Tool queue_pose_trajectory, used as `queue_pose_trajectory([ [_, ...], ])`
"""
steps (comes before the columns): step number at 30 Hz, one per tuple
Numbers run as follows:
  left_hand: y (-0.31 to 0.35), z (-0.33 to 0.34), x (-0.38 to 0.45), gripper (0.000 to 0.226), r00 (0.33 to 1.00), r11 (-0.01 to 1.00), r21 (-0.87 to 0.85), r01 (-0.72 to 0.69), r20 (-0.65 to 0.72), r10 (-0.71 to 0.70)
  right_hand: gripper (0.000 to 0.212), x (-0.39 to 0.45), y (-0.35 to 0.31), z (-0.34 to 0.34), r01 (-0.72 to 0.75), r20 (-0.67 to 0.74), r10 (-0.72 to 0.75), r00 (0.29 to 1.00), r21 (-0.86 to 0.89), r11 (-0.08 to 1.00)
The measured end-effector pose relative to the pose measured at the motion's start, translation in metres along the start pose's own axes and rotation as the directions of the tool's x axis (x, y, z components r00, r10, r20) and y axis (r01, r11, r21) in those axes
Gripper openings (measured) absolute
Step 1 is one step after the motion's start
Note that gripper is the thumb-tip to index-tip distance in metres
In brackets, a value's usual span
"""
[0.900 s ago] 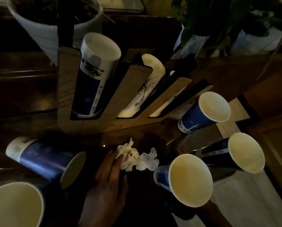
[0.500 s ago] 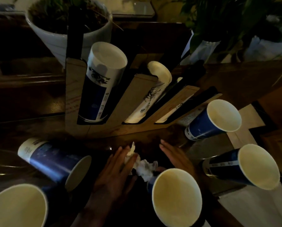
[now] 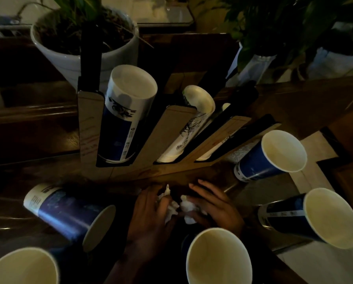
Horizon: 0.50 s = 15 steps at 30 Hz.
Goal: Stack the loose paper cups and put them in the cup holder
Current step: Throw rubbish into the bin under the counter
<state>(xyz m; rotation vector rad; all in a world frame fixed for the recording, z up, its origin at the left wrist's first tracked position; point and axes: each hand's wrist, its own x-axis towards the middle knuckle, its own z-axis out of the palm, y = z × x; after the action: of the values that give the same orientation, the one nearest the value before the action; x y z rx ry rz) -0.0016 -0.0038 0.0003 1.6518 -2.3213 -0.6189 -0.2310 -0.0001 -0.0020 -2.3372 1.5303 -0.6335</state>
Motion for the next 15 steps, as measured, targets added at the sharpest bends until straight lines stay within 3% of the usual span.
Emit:
queue_pose_trajectory([
  [4, 0.007, -0.011, -0.003, 0.061, 1.0, 0.998, -0.052, -0.024, -0.015, 0.023, 0.034, 0.002, -0.004, 0.006, -0.103, -0.057, 0.108, 0.993, 0.084, 0.991],
  [7, 0.008, -0.011, -0.001, 0.039, 0.997, 0.986, -0.154, 0.067, 0.055, -0.059, 0.043, 0.001, -0.009, 0.005, -0.249, -0.083, 0.263, 0.961, 0.15, 0.957],
  [9, 0.005, -0.006, -0.002, 0.037, 0.995, 0.979, -0.183, 0.085, 0.059, -0.075, 0.041, 0.004, -0.013, 0.005, -0.265, -0.056, 0.273, 0.96, 0.115, 0.957],
  [11, 0.001, -0.003, -0.004, 0.035, 1.0, 0.977, -0.213, 0.023, 0.006, -0.023, 0.049, 0.005, -0.011, 0.001, -0.191, -0.016, 0.191, 0.981, -0.007, 0.982],
  [15, -0.008, -0.001, -0.005, 0.062, 0.979, 0.979, 0.023, -0.204, 0.013, 0.204, 0.052, 0.007, -0.013, -0.004, -0.165, 0.025, 0.17, 0.985, -0.147, 0.975],
])
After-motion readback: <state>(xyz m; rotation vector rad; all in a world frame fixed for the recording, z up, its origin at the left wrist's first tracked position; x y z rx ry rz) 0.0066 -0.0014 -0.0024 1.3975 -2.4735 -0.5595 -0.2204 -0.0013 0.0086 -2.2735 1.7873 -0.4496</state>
